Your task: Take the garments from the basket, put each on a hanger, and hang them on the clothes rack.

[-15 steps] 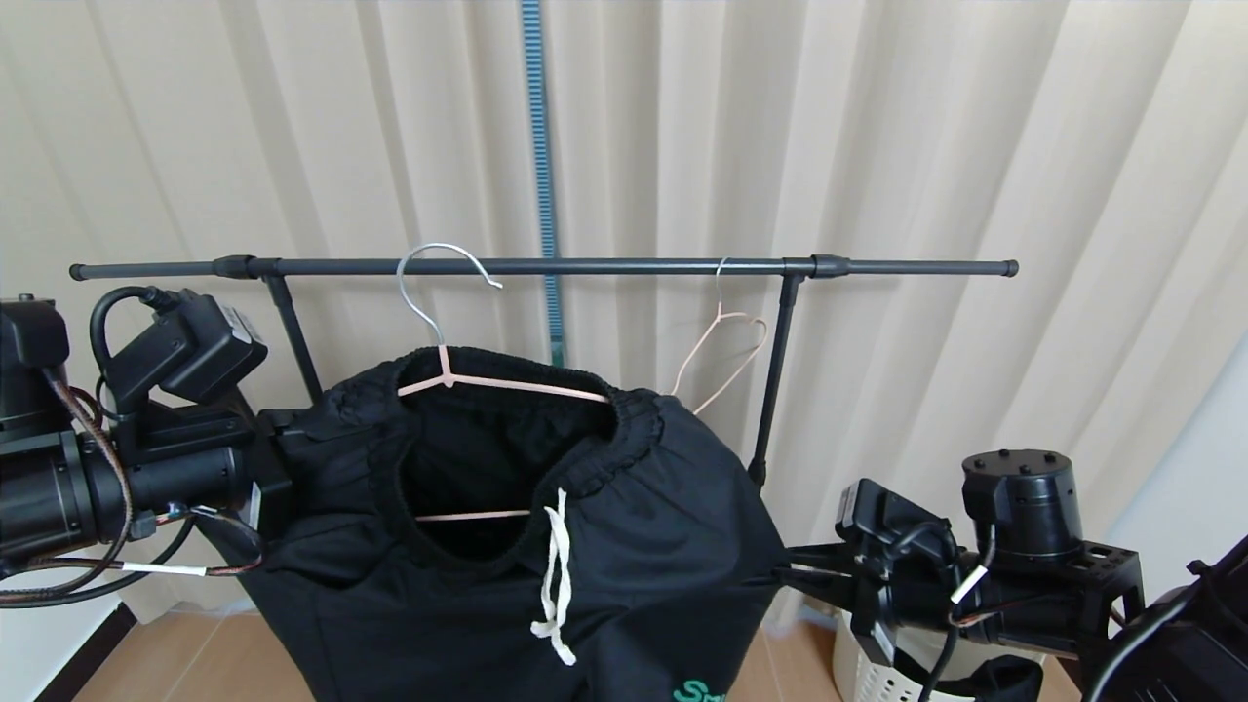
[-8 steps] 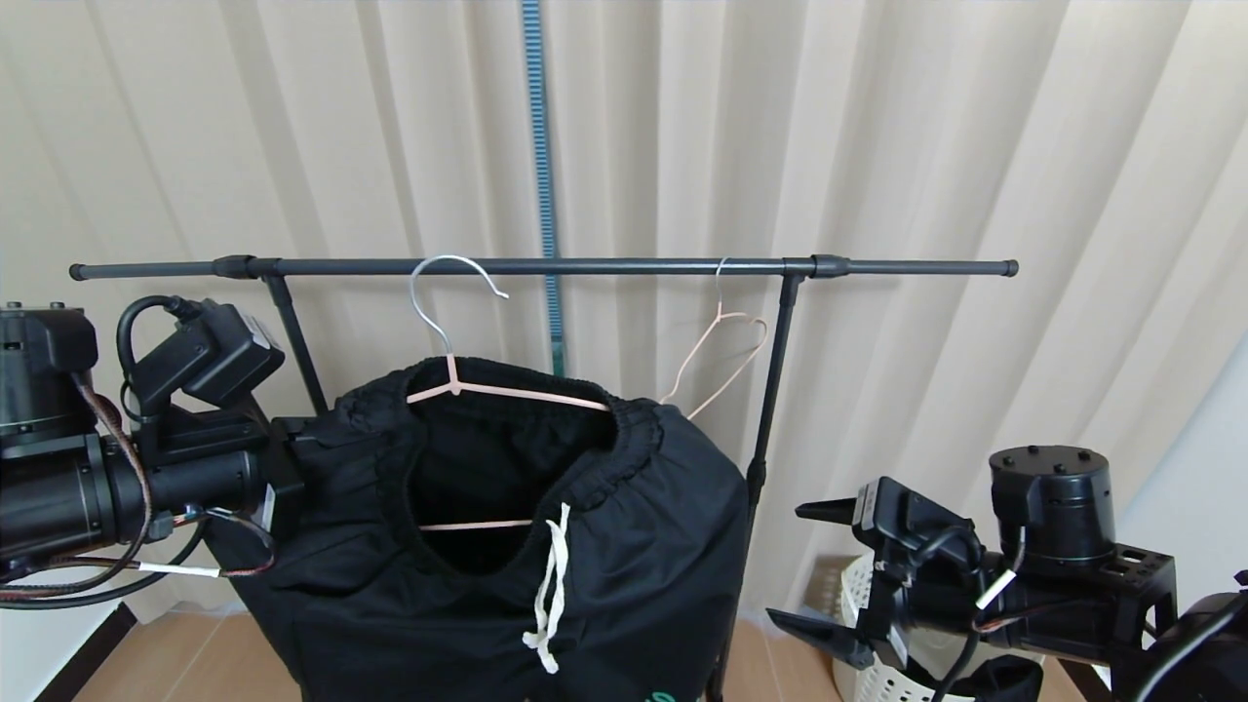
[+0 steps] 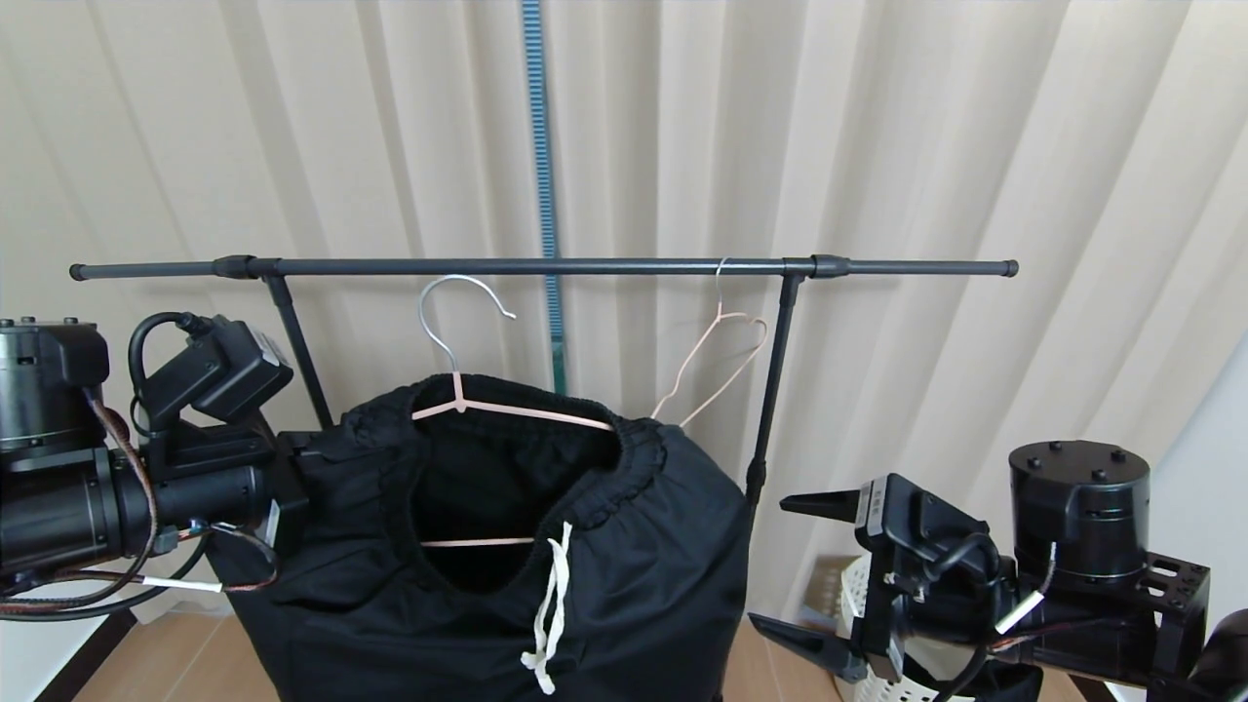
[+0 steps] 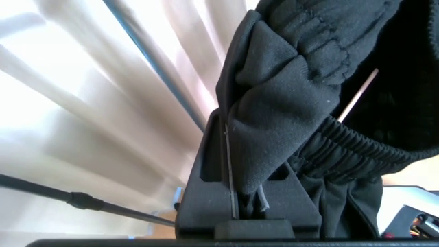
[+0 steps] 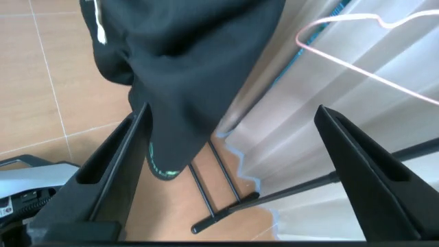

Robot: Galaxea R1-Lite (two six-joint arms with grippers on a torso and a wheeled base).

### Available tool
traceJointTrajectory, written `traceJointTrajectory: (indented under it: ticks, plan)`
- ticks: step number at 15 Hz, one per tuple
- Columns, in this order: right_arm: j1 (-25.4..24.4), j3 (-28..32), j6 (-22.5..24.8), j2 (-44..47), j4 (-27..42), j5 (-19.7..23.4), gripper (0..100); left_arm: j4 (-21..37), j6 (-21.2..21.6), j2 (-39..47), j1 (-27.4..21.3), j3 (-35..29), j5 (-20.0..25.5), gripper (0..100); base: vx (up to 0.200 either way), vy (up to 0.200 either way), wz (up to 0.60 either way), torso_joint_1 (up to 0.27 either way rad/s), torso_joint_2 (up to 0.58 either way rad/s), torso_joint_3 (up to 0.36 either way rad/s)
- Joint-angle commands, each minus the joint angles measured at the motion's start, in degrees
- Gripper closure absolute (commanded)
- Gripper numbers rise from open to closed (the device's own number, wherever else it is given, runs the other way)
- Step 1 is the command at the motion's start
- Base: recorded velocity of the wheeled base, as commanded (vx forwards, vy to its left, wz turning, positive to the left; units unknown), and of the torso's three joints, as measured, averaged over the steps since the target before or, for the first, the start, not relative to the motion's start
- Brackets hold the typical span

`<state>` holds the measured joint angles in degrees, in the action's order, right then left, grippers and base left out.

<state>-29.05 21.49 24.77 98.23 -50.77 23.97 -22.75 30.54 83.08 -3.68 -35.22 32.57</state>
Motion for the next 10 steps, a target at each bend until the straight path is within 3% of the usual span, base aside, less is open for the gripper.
traceJointTrajectory:
  ticks: [1, 10]
  plan:
    - [-0.83, 0.04, -0.16, -1.73, -0.03, -0.24, 0, -0.1, 0.05, 0.24, -0.36, 0.5, 0.03, 100, 0.0, 0.0, 0.0, 0.0, 0.0, 0.0]
    - [-0.74, 0.74, -2.89, -4.54, -0.2, 0.29, 0, -0.1, 1.72, 1.38, -1.77, 2.87, 0.03, 100, 0.0, 0.0, 0.0, 0.0, 0.0, 0.0]
